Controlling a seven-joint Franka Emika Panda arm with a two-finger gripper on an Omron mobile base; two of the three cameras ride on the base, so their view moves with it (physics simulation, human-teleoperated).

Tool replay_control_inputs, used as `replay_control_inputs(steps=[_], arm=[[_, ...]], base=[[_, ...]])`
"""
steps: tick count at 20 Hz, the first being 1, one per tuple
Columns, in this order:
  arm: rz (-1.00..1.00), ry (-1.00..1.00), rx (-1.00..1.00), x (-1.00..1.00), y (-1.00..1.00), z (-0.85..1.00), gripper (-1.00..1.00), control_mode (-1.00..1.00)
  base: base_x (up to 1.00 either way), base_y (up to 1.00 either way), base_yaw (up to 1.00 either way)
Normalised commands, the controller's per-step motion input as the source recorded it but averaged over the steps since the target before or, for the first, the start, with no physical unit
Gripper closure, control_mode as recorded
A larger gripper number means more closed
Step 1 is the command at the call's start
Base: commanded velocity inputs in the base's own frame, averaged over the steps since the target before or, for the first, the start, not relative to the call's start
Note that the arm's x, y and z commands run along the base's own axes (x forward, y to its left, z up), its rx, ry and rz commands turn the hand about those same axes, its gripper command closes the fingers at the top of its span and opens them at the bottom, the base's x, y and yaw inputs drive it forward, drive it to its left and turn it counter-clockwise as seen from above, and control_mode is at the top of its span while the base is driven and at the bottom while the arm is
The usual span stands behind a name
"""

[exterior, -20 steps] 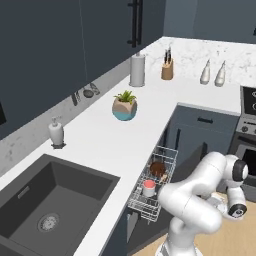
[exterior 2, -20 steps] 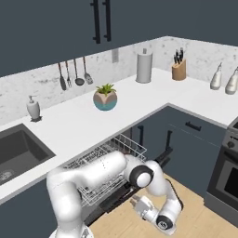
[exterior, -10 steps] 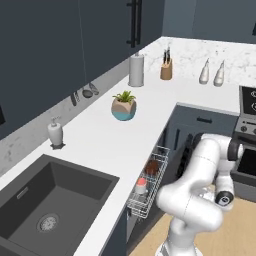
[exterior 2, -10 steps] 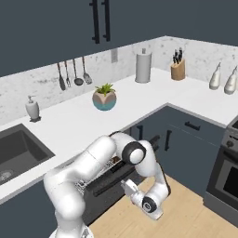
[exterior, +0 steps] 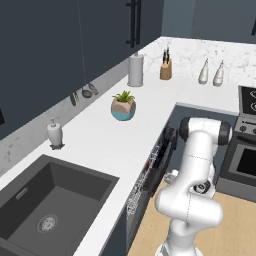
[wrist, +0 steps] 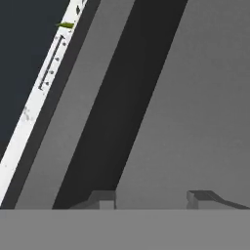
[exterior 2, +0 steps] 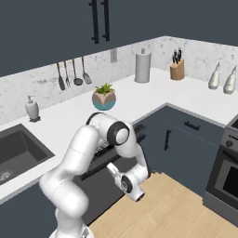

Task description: Pick up the cup and bowl from the counter, place them in the dishwasher, and close the dishwasher door.

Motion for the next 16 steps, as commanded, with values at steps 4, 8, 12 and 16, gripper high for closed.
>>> replay_control_inputs(steps=[4, 8, 12, 16], arm=[[-0.08, 0.04, -0.13, 0.55, 1.00, 0.01, -1.00, -1.00], [-0.04, 0.07, -0.07, 0.50, 0.98, 0.00, -1.00, -1.00], [-0.01, 0.08, -0.01, 0.50, 0.90, 0.00, -1.00, -1.00], [0.00, 0.10, 0.00, 0.52, 0.81, 0.00, -1.00, -1.00]], base=[[0.00, 0.00, 0.00], [0.00, 0.00, 0.00], [0.00, 0.00, 0.00], [0.00, 0.00, 0.00]])
